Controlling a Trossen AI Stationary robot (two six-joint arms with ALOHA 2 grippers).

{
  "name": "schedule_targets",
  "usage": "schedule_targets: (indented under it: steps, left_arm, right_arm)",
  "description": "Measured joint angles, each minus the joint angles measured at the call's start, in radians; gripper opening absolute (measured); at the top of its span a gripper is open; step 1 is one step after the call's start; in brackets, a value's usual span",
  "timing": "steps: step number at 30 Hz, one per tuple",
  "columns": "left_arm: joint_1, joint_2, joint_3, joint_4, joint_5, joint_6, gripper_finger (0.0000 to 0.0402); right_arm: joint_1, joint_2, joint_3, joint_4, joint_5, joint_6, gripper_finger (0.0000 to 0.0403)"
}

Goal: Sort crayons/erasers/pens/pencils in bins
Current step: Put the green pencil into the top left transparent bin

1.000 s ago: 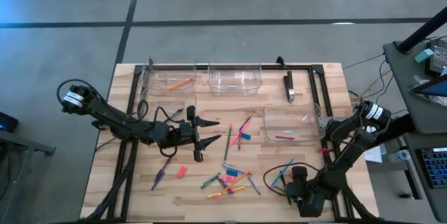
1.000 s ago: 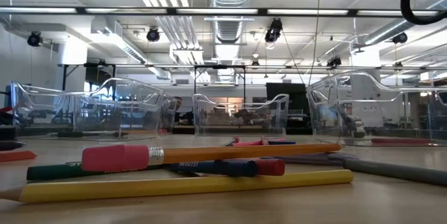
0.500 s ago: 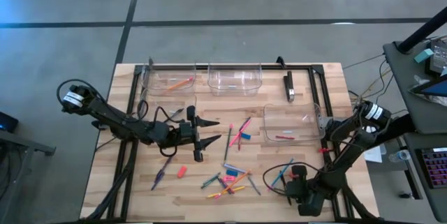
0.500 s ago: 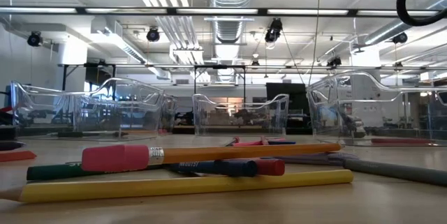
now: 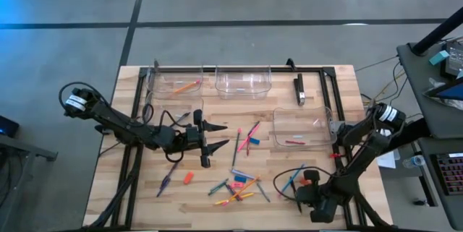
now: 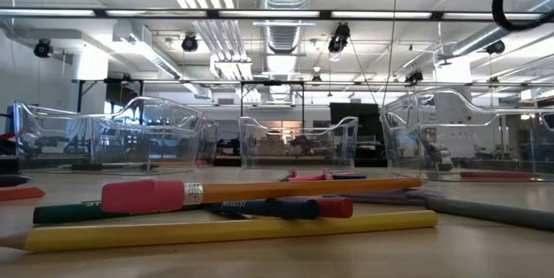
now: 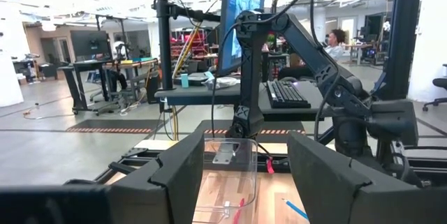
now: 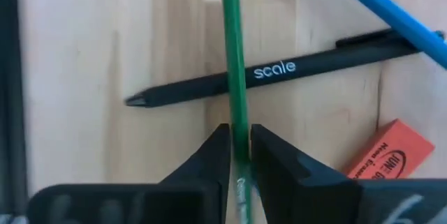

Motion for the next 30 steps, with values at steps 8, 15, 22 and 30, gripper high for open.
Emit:
schedule_targets:
  steps: [8, 15, 22, 30]
  left_arm:
    - [0.000, 0.000, 0.000, -0.004, 0.000, 0.000, 0.0189]
    - [0.000, 0.000, 0.000, -0.004, 0.000, -0.001, 0.0189]
    - [0.000, 0.000, 0.000, -0.005, 0.000, -0.001, 0.0189]
    - [0.000, 0.000, 0.000, -0.006, 0.000, -0.001, 0.0189]
  right_arm:
    - [-0.002, -0.159, 0.001, -0.037, 0.049, 0.013, 0.0036]
    - [0.000, -0.217, 0.003, -0.021, 0.077, -0.023, 0.0038]
    - [0.001, -0.116, 0.003, 0.028, 0.001, -0.047, 0.0083]
    - [-0.002, -0.009, 0.003, 0.027, -0.002, -0.052, 0.0151]
